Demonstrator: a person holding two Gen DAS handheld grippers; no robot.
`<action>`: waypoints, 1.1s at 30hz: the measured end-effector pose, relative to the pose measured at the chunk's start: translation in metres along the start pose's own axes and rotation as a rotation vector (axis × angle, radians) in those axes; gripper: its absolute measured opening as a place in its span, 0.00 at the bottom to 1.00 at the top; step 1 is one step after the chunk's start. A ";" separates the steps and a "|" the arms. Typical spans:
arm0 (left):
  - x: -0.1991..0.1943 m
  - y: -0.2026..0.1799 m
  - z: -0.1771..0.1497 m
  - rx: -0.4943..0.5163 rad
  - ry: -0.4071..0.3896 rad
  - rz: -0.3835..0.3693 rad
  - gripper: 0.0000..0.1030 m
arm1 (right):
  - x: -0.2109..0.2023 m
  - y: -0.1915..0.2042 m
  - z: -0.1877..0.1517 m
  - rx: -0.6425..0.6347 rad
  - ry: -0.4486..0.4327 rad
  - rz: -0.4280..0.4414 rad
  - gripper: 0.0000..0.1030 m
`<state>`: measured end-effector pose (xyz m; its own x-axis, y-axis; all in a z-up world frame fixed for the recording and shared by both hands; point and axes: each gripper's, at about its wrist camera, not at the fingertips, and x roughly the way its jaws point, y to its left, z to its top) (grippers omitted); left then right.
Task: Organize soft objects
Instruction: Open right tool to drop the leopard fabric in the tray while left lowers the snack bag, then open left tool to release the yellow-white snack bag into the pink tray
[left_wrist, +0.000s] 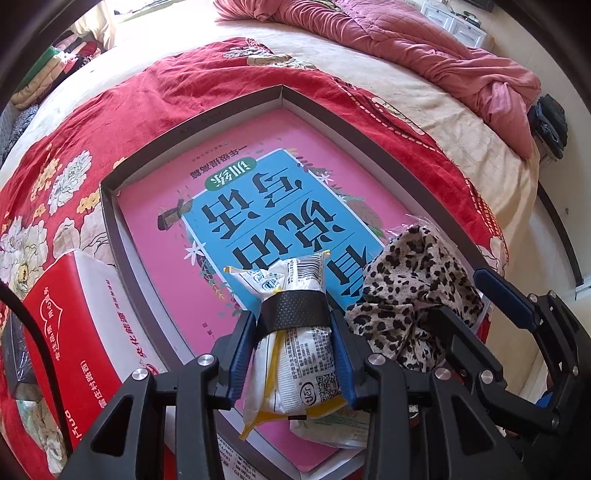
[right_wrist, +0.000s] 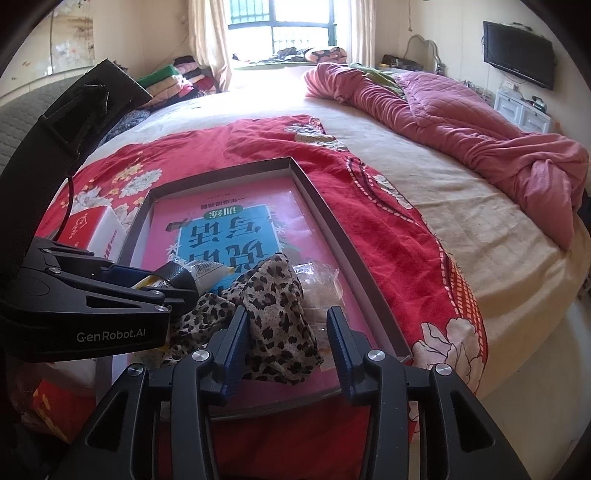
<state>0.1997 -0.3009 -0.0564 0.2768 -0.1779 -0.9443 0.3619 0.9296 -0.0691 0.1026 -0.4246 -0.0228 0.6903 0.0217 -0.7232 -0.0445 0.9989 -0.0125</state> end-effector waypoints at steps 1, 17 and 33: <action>0.000 0.000 0.000 0.001 0.001 -0.003 0.39 | -0.001 0.000 0.000 0.000 -0.003 -0.006 0.50; -0.019 0.003 0.001 -0.006 -0.040 -0.033 0.51 | -0.003 -0.002 0.002 0.008 -0.013 -0.033 0.54; -0.064 0.014 -0.007 -0.023 -0.115 -0.032 0.65 | -0.013 0.005 0.008 -0.019 -0.073 -0.044 0.69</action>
<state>0.1808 -0.2743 0.0011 0.3660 -0.2426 -0.8985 0.3525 0.9296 -0.1074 0.0987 -0.4197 -0.0081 0.7430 -0.0190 -0.6690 -0.0258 0.9980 -0.0570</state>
